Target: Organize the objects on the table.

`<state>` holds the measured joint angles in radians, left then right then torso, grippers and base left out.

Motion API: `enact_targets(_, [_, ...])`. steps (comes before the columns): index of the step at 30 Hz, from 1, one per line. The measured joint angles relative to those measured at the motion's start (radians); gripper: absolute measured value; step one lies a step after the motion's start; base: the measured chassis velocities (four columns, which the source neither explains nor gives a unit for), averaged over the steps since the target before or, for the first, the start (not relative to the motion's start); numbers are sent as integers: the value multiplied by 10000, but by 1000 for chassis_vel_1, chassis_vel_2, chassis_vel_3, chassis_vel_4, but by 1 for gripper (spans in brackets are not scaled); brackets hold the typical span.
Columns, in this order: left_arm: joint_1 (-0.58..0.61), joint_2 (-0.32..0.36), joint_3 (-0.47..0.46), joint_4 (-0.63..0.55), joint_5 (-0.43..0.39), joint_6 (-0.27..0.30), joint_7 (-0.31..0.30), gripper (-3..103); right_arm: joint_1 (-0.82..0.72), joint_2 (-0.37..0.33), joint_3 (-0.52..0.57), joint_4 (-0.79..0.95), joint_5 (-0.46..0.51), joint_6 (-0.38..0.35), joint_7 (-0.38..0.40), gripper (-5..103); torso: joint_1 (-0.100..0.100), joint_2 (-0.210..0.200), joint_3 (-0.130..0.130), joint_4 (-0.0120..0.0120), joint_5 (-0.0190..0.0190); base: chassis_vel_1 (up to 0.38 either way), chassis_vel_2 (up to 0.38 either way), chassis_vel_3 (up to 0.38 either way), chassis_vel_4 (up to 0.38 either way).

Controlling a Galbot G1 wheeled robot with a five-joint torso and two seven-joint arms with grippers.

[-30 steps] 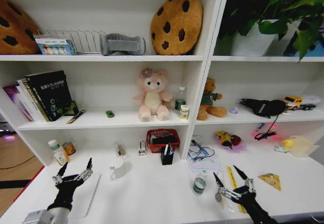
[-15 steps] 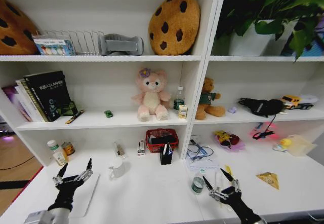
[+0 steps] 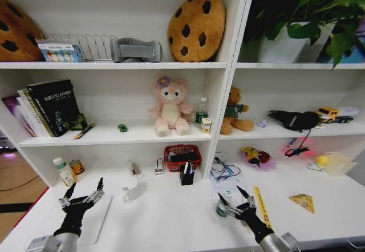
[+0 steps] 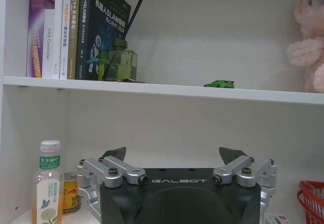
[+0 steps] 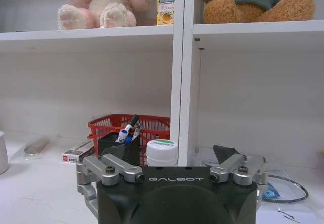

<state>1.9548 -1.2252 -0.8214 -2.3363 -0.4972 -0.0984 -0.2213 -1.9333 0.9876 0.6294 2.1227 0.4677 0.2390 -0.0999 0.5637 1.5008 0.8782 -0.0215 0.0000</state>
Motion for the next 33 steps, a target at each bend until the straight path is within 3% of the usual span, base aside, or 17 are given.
enact_targets(1, [0,0,0,0,0,0,0,100,0,0,0,0,0,0,0,100,0,0,0,0,0,0,0,0,0])
enact_targets(10, [-182,-31,-13,83,-113,57,-84,100,129,97,-136,-115,-113,42,-82,62,0,0,0,2,-1,0,0,0,0])
enact_targets(16, [-254,-37,-28,98,-242,137,-135,100,168,168,-191,-119,-133,18,-30,46,0,0,0,1,0,0,0,0,0])
enact_targets(17, [-263,-11,-27,119,-243,141,-136,100,153,203,-210,-125,-167,18,-29,36,0,0,0,1,0,0,0,0,0])
enact_targets(18, [-270,1,-26,126,-244,143,-138,100,137,234,-222,-127,-199,22,-29,32,0,1,0,1,-2,0,0,0,0])
enact_targets(27, [-239,-14,-12,161,-224,139,-138,100,-21,336,-317,-58,-454,163,-31,30,0,0,-1,1,0,0,0,0,0])
enact_targets(33, [-232,-151,-8,161,-175,105,-123,100,-612,345,215,769,-176,150,-31,30,0,0,0,2,2,0,0,0,0])
